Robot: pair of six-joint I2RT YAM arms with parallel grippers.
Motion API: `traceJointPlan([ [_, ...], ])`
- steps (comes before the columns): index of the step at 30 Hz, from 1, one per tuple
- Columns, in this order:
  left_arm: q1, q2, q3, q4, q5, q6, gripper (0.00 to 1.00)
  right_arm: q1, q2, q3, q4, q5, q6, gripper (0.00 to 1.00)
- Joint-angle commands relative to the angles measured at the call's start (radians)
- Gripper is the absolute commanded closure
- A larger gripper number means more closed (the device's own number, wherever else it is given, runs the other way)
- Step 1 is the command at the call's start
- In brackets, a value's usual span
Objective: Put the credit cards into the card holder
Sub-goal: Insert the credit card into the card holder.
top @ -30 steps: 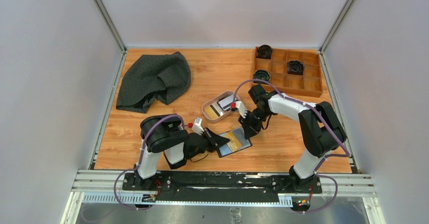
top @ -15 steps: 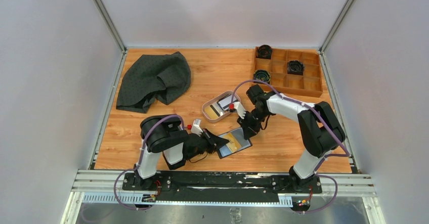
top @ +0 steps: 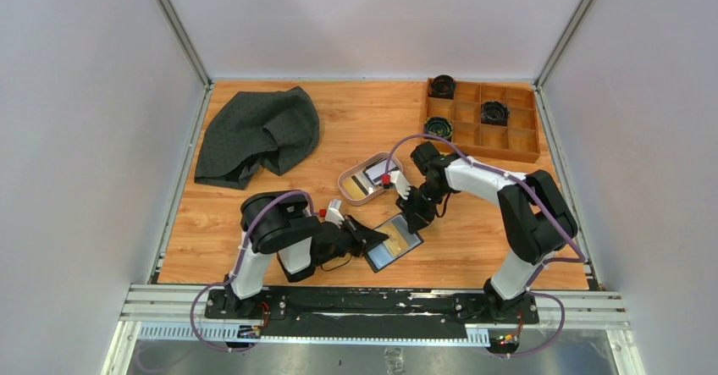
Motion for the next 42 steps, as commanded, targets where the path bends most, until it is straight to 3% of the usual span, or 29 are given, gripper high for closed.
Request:
traceJointPlan([
  [1,-0.008,0.041,0.027,-0.045,0.038,0.007,0.96,0.024,0.017,0.01,-0.002,0.01,0.011,0.86],
  [3,-0.007,0.048,0.045,-0.054,0.043,0.01,0.93,0.024,0.014,0.01,-0.002,0.007,0.011,0.86],
  [12,-0.007,-0.017,0.047,-0.16,0.043,0.054,0.61,0.024,-0.086,0.01,0.0,-0.01,-0.006,0.85],
  [14,-0.008,-0.022,0.047,-0.161,0.043,0.059,0.58,0.024,-0.125,0.005,0.005,-0.015,-0.015,0.83],
  [17,-0.007,-0.005,0.054,-0.144,0.043,0.058,0.57,0.025,-0.188,-0.011,0.017,-0.039,-0.034,0.81],
  [20,-0.007,0.023,0.056,-0.113,0.043,0.049,0.56,0.044,-0.24,-0.045,0.014,-0.158,-0.097,0.81],
  [23,-0.005,0.033,0.05,-0.095,0.043,0.043,0.54,0.163,-0.296,-0.097,0.016,-0.216,-0.222,0.85],
  [29,-0.005,0.045,0.036,-0.071,0.043,0.041,0.54,0.428,-0.304,-0.165,0.195,0.041,-0.267,0.98],
  [35,-0.006,0.069,0.024,-0.038,0.042,0.037,0.54,0.503,-0.231,-0.17,0.266,0.222,-0.223,1.0],
  [42,-0.005,0.101,0.02,-0.002,0.043,0.027,0.54,0.53,-0.209,-0.197,0.277,0.291,-0.258,1.0],
])
